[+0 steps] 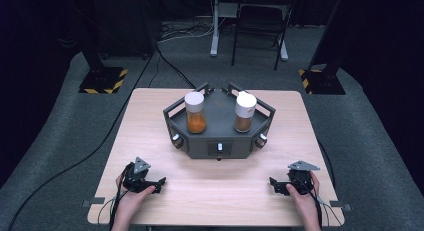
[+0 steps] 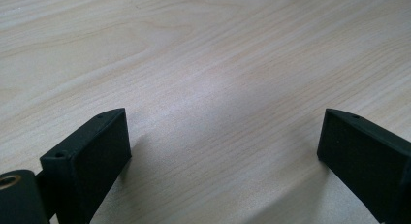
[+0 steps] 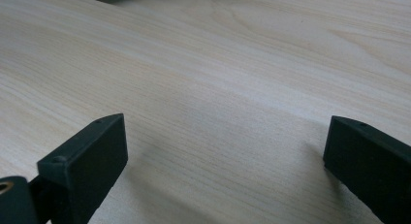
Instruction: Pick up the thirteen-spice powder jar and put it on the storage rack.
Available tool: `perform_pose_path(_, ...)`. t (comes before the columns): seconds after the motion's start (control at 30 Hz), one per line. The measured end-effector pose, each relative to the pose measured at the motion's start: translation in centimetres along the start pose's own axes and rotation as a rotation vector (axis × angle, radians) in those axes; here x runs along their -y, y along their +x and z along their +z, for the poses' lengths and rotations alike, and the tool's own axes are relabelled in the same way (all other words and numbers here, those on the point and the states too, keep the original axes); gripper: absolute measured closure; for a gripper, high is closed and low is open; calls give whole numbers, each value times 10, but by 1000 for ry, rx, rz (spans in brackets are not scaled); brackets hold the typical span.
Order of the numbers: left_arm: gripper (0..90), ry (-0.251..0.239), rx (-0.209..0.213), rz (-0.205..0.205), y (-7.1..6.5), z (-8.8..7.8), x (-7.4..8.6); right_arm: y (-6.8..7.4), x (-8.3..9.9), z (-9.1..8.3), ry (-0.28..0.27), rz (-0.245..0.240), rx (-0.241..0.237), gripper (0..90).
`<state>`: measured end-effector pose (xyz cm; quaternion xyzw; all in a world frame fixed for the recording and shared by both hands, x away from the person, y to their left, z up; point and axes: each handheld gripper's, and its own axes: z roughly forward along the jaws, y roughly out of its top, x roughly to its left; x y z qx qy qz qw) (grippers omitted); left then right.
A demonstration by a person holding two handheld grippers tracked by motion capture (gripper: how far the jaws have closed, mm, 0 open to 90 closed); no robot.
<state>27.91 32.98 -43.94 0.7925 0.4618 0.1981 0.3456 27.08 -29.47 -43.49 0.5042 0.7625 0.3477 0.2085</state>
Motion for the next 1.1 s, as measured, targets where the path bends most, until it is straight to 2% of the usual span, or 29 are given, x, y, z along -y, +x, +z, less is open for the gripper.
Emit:
perform_pose_path(0.23,49,0,0,0,0,0,0,8,-4,2,22,-35,24,0)
perform_pose_path(1.1,49,0,0,0,0,0,0,8,-3,2,21,-36,24,0)
